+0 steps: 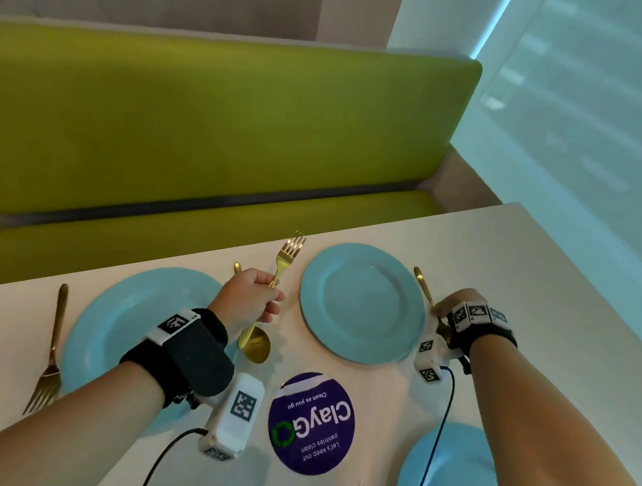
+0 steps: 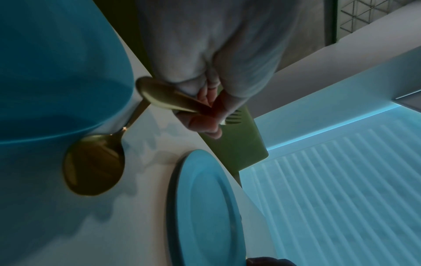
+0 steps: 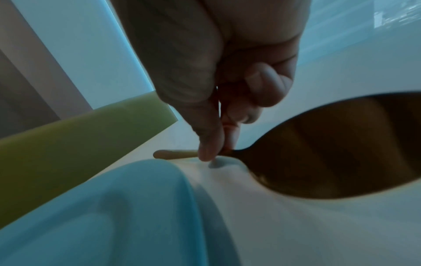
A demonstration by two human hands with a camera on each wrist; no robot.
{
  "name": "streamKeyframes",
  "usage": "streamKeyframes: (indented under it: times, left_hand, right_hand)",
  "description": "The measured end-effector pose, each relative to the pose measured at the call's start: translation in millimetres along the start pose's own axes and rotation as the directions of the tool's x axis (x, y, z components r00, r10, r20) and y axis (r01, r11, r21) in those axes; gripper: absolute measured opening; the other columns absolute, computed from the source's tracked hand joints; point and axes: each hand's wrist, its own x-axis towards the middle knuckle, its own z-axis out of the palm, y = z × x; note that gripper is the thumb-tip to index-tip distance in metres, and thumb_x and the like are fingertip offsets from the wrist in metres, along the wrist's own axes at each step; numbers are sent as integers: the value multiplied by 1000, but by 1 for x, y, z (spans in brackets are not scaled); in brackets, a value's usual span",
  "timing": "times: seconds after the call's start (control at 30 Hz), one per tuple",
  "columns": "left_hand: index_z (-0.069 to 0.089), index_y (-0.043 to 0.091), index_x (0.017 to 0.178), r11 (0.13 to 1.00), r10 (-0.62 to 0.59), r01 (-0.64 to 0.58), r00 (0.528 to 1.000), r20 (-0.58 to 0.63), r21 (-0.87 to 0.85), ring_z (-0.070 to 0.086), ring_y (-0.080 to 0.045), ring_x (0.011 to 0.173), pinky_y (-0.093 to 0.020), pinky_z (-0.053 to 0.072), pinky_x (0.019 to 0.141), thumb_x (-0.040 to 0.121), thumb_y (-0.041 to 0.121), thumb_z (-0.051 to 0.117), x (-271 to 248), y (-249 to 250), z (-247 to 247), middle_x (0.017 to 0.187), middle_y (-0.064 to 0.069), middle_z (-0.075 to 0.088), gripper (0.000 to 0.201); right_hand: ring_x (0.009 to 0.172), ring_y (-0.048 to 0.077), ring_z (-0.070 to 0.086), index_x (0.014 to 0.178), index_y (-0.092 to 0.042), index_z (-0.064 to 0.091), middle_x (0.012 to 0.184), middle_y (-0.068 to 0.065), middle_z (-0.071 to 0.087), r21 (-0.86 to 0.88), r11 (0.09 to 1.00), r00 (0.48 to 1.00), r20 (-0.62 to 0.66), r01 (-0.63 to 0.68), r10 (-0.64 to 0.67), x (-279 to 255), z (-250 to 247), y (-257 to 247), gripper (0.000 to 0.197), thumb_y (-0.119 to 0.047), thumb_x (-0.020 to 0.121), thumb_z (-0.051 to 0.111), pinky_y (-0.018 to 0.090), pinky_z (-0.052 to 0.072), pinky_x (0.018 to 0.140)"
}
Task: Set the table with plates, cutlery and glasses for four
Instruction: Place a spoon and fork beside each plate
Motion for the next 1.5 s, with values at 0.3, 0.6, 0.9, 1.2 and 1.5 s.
streamKeyframes:
  times: [0.3, 0.6, 0.9, 1.2, 1.5]
  left_hand:
    - [53, 9, 105, 1000, -15, 15, 1000, -9, 9, 55, -16, 69, -23, 46, 57, 95, 7, 46, 14, -13, -1, 86, -6, 62, 12]
    - [52, 7, 107, 1000, -22, 22, 999, -29, 9, 54, -15, 66, -20, 45, 51, 94, 5, 48, 8, -19, -7, 87, -8, 62, 14]
    - [56, 5, 107, 1000, 0, 1, 999, -43, 28, 55, -14, 63, -14, 46, 44, 92, 3, 51, -12, -18, -8, 81, -7, 61, 15]
    - [51, 8, 107, 999, -37, 37, 999, 20, 13, 62, -21, 63, -22, 54, 51, 81, -5, 65, -33, 0, -5, 82, -15, 64, 32]
    - [43, 13, 128, 960, 62, -12, 983, -170, 278, 55, -23, 111, -30, 44, 91, 80, 25, 72, -41, -7, -22, 123, -7, 57, 58]
  right_hand:
    - [72, 24, 70, 73, -6, 69, 79, 9, 72, 53, 998, 997, -70, -35, 39, 27, 1, -24, 23, -28, 73, 77, 28, 56, 61]
    - [56, 17, 57, 90, -15, 73, 77, 5, 67, -31, 999, 995, -97, 8, -10, 30, 6, -30, 24, -36, 77, 73, 19, 39, 44]
    - [85, 29, 62, 77, -2, 66, 94, 13, 71, 11, 975, 952, -220, 223, -215, 2, -23, -74, 42, -41, 88, 60, 26, 44, 63]
    - [107, 17, 58, 108, -27, 71, 115, -4, 67, -250, 399, 460, 276, 882, -844, -132, 35, -150, 22, -26, 90, 58, 34, 50, 89]
    - [95, 19, 62, 96, -21, 73, 103, 0, 70, -261, 568, 623, 252, 781, -740, -129, 51, -141, 19, -21, 90, 55, 29, 51, 78]
